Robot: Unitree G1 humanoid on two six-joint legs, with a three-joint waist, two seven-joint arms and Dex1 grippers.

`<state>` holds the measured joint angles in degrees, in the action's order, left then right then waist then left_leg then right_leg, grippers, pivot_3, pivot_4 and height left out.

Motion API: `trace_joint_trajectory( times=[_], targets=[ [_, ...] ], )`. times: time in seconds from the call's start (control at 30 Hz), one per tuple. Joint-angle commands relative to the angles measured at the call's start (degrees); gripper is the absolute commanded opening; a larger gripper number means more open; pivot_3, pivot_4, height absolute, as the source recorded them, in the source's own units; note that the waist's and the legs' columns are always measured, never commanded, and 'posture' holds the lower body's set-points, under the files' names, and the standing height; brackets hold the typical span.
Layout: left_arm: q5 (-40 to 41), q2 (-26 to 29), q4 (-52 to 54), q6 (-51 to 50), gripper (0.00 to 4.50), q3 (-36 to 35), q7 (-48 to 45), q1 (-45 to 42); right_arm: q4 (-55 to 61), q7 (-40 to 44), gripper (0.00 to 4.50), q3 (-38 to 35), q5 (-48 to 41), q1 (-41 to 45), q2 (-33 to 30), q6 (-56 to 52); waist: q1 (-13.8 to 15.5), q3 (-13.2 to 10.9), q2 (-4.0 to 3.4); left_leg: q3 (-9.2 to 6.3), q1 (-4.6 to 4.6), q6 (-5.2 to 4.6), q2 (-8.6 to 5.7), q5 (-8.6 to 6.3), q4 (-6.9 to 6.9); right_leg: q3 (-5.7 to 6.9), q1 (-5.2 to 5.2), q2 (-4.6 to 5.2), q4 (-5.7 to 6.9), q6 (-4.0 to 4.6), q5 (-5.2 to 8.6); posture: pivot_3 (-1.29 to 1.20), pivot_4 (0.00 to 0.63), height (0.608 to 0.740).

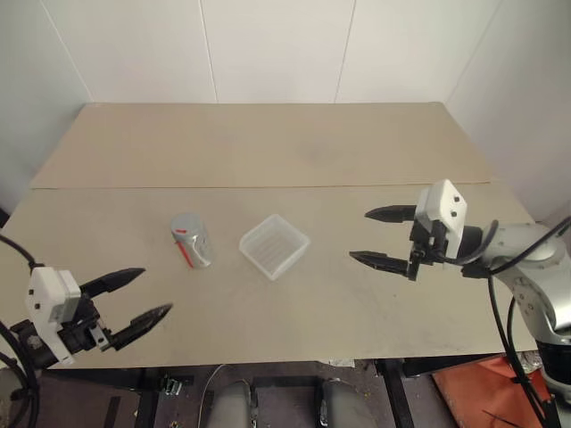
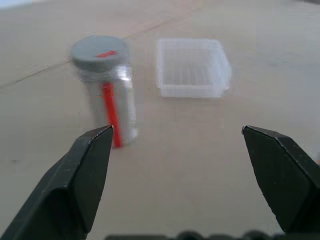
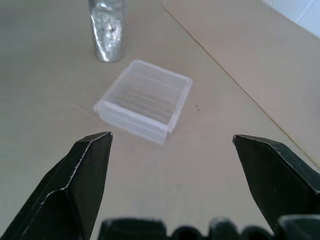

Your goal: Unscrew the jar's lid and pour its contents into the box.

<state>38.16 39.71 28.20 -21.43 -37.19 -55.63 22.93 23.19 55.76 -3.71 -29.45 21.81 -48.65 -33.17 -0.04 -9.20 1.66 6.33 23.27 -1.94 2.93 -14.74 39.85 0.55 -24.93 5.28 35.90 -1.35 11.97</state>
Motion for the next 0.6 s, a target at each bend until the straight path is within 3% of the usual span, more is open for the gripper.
trace_joint_trajectory(
  times=[0.03, 0.3, 0.6],
  targets=[
    [-3.25, -2.42, 0.06, 1.88, 4.47, 1.97, 5.24, -1.24, 0.59, 1.62, 4.50, 0.55, -0.60, 2.05, 0.11, 1.35, 0.07, 0.00, 0.01, 0.00, -0.01, 0.00, 0.00, 0.00, 0.01, -0.01, 0.02, 0.01, 0.00, 0.00, 0.00, 0.00, 0.150, 0.740],
    [-15.12, -12.14, -5.43, 10.30, 4.47, 13.80, 17.05, -9.73, -2.51, 3.69, 4.50, 3.08, 0.60, 7.50, 2.28, 3.75, 0.25, 0.06, 0.10, -0.01, -0.04, -0.01, -0.04, 0.00, 0.01, -0.01, 0.08, 0.01, 0.02, 0.01, -0.03, 0.00, 0.150, 0.740],
    [-17.90, -14.86, -9.77, 14.22, 4.47, 16.48, 20.86, -13.55, -2.21, 3.63, 4.50, 2.57, 1.61, 7.64, 3.10, 5.87, 0.21, 0.07, 0.10, -0.03, 0.00, -0.03, -0.01, -0.02, 0.00, 0.02, 0.03, 0.03, 0.03, 0.00, -0.04, 0.00, 0.150, 0.740]
  ],
)
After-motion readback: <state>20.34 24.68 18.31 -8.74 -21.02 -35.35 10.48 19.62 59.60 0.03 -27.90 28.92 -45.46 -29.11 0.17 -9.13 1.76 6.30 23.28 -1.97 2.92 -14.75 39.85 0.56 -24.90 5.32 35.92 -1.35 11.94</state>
